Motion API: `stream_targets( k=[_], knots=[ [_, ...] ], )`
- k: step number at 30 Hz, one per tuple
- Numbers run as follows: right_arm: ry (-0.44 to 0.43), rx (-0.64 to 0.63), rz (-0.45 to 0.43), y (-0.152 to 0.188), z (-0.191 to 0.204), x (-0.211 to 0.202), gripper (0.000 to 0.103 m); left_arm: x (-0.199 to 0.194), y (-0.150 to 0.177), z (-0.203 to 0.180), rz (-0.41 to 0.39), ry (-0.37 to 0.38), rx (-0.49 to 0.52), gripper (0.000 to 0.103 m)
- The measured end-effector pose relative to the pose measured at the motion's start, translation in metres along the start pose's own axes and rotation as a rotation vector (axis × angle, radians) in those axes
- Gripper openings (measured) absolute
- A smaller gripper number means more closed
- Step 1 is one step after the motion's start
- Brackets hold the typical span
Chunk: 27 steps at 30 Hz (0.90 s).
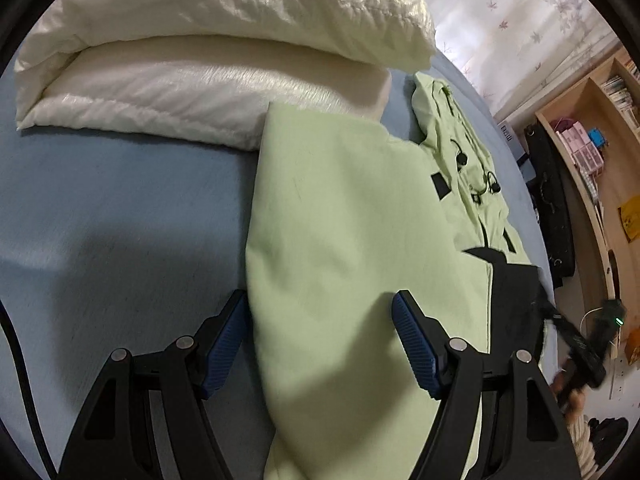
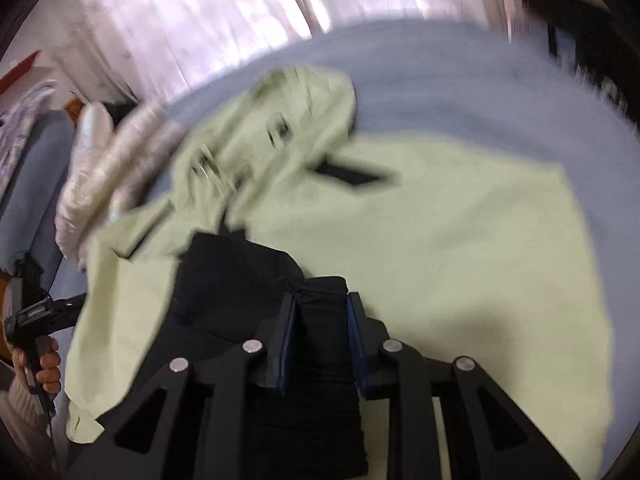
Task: Fold large clothes
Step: 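Fold the green side panel over with the left tool while the right tool holds the sleeve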
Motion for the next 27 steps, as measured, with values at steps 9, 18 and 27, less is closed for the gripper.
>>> stream_targets(
  k=[9,18,27],
  knots=[
    [0.078,-0.015,-0.291,-0.044,0.000,-0.045,0.024,0.010,-0.008,-0.012,-0.058,-0.053,0.075,0.067],
    [0.239,0.165,0.069,-0.004,-0.055,0.076,0.024,0.007,-0.011,-0.003,-0.099,-0.093,0.051,0.034],
    [0.186,0.141,0.015,-0.023,-0.041,0.063,0.024,-0.015,-0.012,-0.025,-0.203,-0.186,0.155,0.003]
  ],
)
Point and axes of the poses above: each gripper's, at about its wrist camera, not at the fingertips, and x roughly the way its jaws point, z to its left, y to its underside, the point moved 6 cm from there along x, roughly the way its jaws point, and after that the axes turned 13 degrees about y, right-handed, at the moved point
